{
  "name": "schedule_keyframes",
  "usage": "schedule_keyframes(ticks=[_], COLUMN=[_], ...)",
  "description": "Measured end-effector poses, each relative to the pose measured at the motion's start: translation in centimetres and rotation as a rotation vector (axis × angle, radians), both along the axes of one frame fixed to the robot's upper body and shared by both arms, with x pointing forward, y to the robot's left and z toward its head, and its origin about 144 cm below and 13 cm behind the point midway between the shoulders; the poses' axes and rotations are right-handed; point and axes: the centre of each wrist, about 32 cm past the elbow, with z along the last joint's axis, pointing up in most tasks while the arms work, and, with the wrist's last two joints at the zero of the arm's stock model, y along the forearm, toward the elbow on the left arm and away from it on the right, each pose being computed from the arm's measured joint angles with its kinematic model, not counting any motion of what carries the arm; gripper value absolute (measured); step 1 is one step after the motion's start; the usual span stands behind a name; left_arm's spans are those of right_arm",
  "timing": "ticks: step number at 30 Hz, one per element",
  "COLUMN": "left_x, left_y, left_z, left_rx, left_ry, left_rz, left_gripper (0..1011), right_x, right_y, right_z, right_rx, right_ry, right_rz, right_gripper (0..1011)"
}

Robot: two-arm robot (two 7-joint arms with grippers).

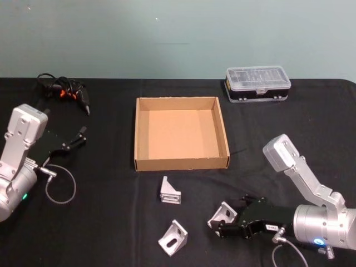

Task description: Use one hand to pick up the angle iron from the table and place it into the box.

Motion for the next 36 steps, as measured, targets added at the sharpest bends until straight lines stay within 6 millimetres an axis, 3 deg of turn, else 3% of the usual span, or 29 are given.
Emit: schedule_keyframes(ticks=[9,28,36], left_x=[0.0,0.0,0.0], left_y=[0.0,0.0,0.0], left_z=[0.0,0.0,0.0], left_rx=[0.0,0.0,0.0], left_ry=[0.0,0.0,0.0], left_rz=[0.0,0.0,0.0], left_gripper=[1011,1011,1011], right_x=[0.03,0.0,-0.21], right_y=[0.14,0.01,-0.14], right_z=[-0.13,-0.1,-0.16], right_rx=[-0.003,-0.005,0.001], right_ry=[-0.012,-0.035,-0.052], right_rz=[0.002,0.007,0.004], right_gripper=[769,136,94])
